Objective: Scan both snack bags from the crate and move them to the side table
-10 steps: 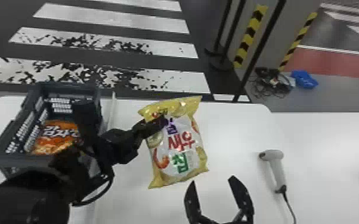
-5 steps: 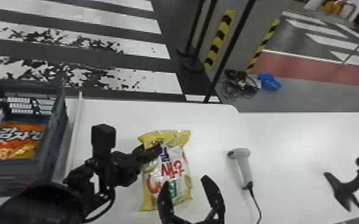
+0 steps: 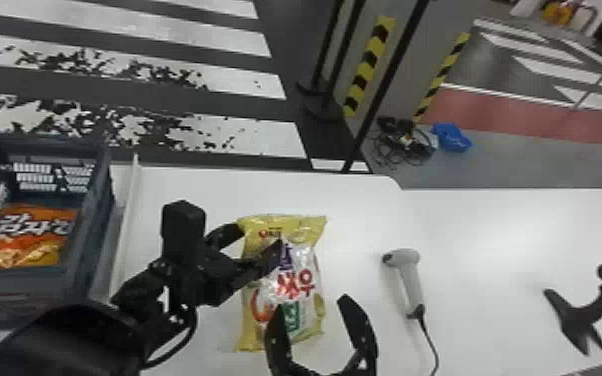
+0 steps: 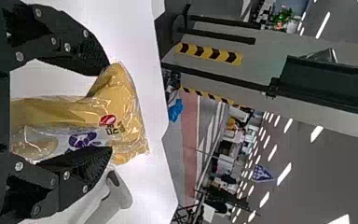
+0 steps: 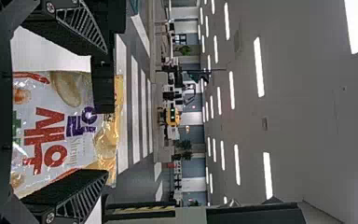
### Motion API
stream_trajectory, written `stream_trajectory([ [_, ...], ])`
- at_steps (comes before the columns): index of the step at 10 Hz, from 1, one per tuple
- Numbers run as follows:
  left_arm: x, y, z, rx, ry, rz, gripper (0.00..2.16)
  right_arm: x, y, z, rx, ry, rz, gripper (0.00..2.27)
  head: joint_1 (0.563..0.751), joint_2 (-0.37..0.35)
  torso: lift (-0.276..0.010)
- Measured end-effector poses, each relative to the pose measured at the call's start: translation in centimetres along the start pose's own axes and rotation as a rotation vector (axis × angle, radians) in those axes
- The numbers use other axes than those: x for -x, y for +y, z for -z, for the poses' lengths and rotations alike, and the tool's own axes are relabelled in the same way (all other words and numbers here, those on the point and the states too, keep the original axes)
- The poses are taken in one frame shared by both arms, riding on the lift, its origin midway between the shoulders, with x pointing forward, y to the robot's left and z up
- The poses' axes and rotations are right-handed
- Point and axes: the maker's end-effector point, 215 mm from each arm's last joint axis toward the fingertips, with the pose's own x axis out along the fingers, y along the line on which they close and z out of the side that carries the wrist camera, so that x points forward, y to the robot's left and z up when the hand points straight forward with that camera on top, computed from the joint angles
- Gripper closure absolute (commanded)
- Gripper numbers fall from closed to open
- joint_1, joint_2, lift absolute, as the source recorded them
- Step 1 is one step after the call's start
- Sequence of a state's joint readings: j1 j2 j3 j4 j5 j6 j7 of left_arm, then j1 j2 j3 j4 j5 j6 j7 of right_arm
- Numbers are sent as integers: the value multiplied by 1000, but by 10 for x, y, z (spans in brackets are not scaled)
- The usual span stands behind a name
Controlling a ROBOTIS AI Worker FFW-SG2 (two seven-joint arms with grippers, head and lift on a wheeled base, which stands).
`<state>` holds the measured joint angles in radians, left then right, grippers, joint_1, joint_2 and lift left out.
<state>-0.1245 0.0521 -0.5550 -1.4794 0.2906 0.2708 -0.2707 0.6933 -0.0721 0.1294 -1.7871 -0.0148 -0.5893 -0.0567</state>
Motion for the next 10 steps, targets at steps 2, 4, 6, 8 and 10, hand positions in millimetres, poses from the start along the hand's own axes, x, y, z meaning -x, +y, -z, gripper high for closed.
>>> stream_trajectory([
  [2,10,14,-22,-71,-13,-45,26,0,0,0,0,-1,1,90,695,-350,-99],
  [4,22,37,-34,-83,-21,-94,29,-1,0,1,0,1,1,90,695,-324,-99],
  [6,26,46,-33,-89,-14,-112,29,-2,0,2,-1,3,0,90,695,-310,-99],
  [8,25,50,-29,-121,0,-131,36,-2,-1,3,-2,3,1,90,695,-307,-99],
  [10,19,49,-10,-163,60,-142,36,-2,-1,3,-2,4,1,90,695,-311,-99],
])
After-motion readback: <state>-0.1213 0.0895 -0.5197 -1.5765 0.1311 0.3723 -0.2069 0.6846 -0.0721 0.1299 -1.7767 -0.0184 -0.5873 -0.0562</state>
